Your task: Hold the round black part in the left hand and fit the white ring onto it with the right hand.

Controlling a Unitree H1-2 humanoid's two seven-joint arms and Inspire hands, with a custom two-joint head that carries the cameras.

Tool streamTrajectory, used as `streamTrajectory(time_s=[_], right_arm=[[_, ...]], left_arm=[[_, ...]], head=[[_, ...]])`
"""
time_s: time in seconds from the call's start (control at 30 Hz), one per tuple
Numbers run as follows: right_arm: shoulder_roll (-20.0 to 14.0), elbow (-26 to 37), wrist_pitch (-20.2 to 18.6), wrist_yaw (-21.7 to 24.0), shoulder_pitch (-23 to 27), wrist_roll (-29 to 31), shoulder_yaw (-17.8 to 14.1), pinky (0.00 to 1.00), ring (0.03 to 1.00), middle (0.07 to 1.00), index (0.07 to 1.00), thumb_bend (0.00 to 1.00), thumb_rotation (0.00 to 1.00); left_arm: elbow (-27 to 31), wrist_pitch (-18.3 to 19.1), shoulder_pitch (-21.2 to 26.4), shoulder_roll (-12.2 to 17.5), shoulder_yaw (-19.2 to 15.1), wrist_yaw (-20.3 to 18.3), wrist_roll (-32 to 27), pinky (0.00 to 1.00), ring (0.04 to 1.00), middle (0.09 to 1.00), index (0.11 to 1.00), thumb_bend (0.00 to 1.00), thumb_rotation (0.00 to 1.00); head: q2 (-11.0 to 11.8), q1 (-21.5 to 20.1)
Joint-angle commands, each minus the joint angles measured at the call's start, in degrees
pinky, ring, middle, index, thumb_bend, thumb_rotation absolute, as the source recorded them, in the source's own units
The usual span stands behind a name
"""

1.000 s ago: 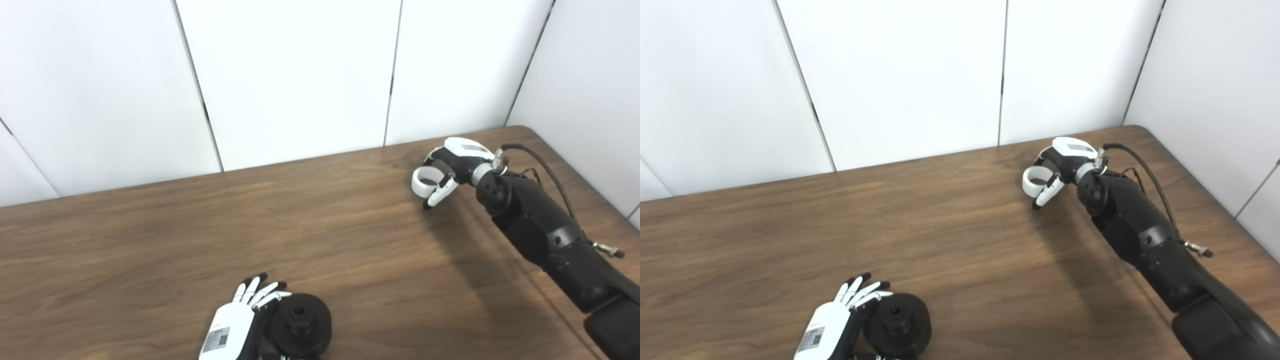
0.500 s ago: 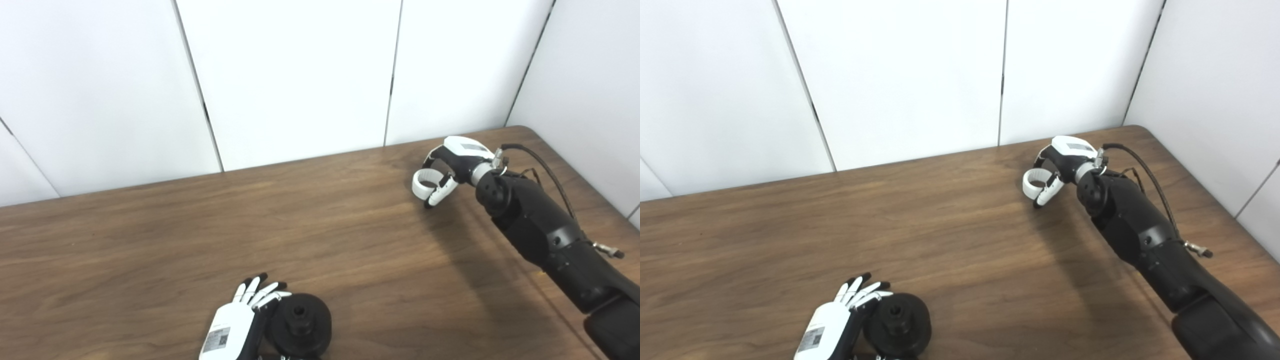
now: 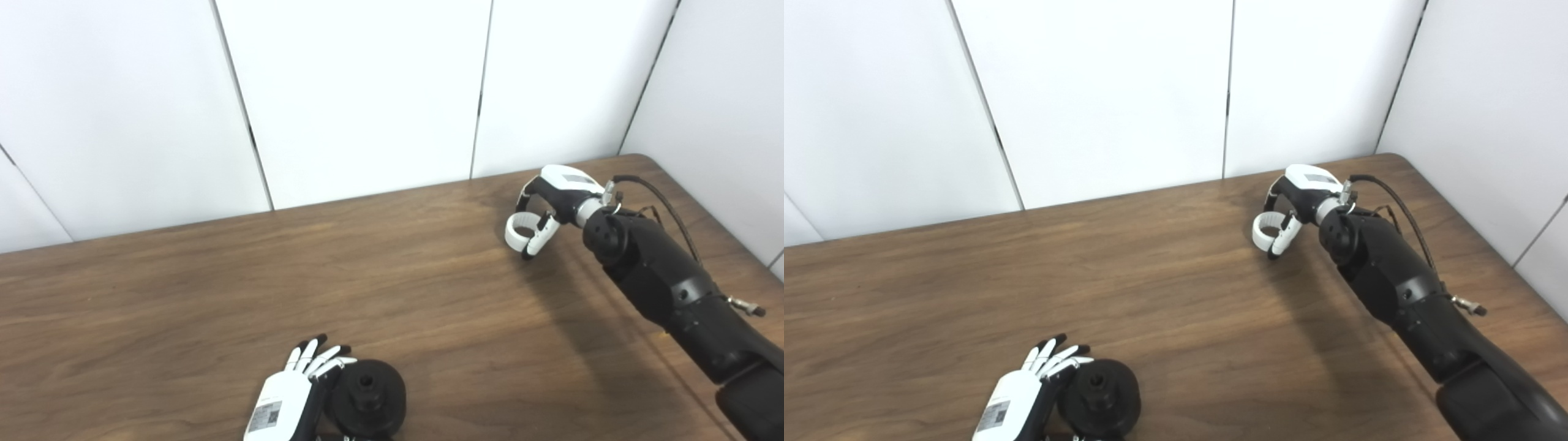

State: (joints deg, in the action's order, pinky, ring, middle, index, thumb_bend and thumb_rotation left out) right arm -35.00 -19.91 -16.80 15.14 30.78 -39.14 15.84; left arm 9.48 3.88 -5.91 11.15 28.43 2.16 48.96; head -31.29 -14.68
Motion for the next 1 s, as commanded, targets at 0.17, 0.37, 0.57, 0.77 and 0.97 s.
streamTrajectory(time_s=[0.17, 0.37, 0.57, 0.77, 0.97], right_arm=[[-1.44, 1.76, 2.4, -1.78, 1.86, -0.32, -0.96, 0.94, 0.898, 0.814, 0.486, 0.52, 0.13], [-1.88, 3.48, 3.18, -1.64, 1.04, -0.12, -1.33, 0.95, 0.9, 0.816, 0.486, 0.52, 0.13], [-2.83, 10.59, 4.6, 0.61, -0.57, 0.83, -1.67, 0.96, 0.912, 0.811, 0.485, 0.52, 0.13], [-3.48, 20.6, 3.99, 4.73, -2.31, 1.09, -1.98, 0.97, 0.913, 0.809, 0.484, 0.52, 0.13], [-3.03, 32.17, 1.09, 11.15, -4.06, 1.28, -2.46, 1.0, 0.929, 0.814, 0.484, 0.52, 0.13]], left_arm=[[-3.95, 3.94, -3.0, 2.84, 1.02, -4.99, 4.34, 1.0, 0.978, 0.859, 0.485, 0.52, 0.07], [-3.77, 3.92, -2.79, 2.68, 1.05, -4.94, 4.46, 1.0, 0.984, 0.861, 0.486, 0.52, 0.07], [-2.68, 4.78, -3.05, 2.33, 1.36, -6.1, 5.21, 1.0, 0.979, 0.866, 0.486, 0.52, 0.07], [-1.46, 5.97, -3.38, 1.82, 1.92, -6.94, 5.7, 1.0, 0.984, 0.864, 0.486, 0.51, 0.07], [-0.19, 7.28, -3.64, 1.15, 2.45, -7.81, 6.23, 1.0, 0.983, 0.862, 0.486, 0.51, 0.07]], head=[[-0.1, -0.11], [-1.02, 0.97], [-2.28, 2.58], [-3.85, 3.92], [-5.57, 5.3]])
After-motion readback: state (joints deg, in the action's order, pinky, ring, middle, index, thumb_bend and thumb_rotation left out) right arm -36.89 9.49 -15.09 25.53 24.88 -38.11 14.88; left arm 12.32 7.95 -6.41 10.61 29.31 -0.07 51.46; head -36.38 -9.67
